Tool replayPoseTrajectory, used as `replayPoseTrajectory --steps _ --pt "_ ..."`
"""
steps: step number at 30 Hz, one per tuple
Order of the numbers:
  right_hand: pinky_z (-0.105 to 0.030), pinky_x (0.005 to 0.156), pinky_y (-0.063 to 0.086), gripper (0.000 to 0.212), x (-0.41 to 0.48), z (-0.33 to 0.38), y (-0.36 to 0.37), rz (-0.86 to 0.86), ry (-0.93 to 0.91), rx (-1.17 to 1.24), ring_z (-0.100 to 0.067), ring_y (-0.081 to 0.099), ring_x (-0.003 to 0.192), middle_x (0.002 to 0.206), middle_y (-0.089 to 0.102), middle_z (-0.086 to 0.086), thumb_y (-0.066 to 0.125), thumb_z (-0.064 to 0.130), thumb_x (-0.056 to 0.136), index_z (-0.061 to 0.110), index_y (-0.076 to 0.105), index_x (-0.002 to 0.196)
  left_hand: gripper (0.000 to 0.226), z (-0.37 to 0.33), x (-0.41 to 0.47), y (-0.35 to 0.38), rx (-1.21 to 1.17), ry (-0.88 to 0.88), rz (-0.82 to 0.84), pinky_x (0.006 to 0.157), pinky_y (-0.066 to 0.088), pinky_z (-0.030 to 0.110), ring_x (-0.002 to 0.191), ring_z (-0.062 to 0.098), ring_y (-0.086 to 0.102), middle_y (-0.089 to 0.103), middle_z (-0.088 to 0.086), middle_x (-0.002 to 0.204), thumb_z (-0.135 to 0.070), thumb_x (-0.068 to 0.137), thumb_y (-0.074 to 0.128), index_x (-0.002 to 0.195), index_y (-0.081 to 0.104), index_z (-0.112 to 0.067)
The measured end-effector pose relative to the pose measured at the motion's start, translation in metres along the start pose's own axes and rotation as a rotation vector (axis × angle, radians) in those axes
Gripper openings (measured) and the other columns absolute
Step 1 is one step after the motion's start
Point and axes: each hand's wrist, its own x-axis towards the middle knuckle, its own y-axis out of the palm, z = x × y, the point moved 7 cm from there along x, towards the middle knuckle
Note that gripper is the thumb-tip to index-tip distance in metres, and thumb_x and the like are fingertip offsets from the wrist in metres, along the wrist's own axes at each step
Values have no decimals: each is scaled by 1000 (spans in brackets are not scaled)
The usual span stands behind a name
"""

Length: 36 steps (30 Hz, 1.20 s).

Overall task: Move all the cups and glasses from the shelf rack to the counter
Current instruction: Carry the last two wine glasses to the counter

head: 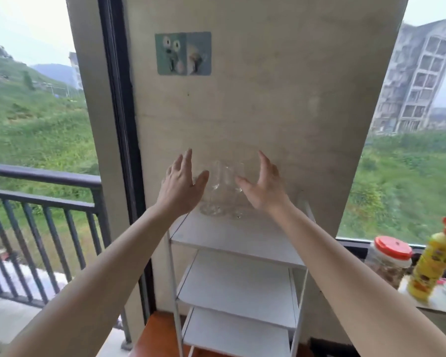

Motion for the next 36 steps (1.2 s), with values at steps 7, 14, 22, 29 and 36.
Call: replayPoseTrajectory --steps 7,14,22,29,36 --pt "-30 117 30 102 28 -20 41 100 120 247 -17 39 146 160 41 -2 74 46 86 24 11 163 51 0 21 19 -114 107 181 96 35 32 132 26 48 48 8 147 -51 101 39 147 37 -27" --pt "-16 89 35 75 18 -8 35 38 30 227 -16 56 121 142 48 -2 72 31 93 15 31 155 47 -7 12 8 -163 140 110 93 49 45 110 33 63 58 9 129 -41 94 63 119 39 -9" --pt "-50 105 50 74 -14 37 -62 -253 -68 374 -22 66 117 144 55 -2 76 37 89 20 40 151 66 -63 -8 -49 -741 171 -149 92 55 49 112 20 63 51 7 130 -25 89 73 142 33 -18" --pt "-21 73 57 46 -100 20 -185 -618 -173 328 -9 71 101 133 61 -4 75 33 90 24 58 132 61 -160 -39 -15 -1045 271 -187 93 56 38 117 19 61 51 4 134 -20 94 67 146 37 -8" --pt "-32 87 58 59 -257 -65 -308 -806 57 99 -5 63 118 132 56 15 73 37 92 35 39 141 79 -308 -142 74 -1263 349 120 93 53 26 128 16 55 43 13 149 -20 94 68 156 19 -9"
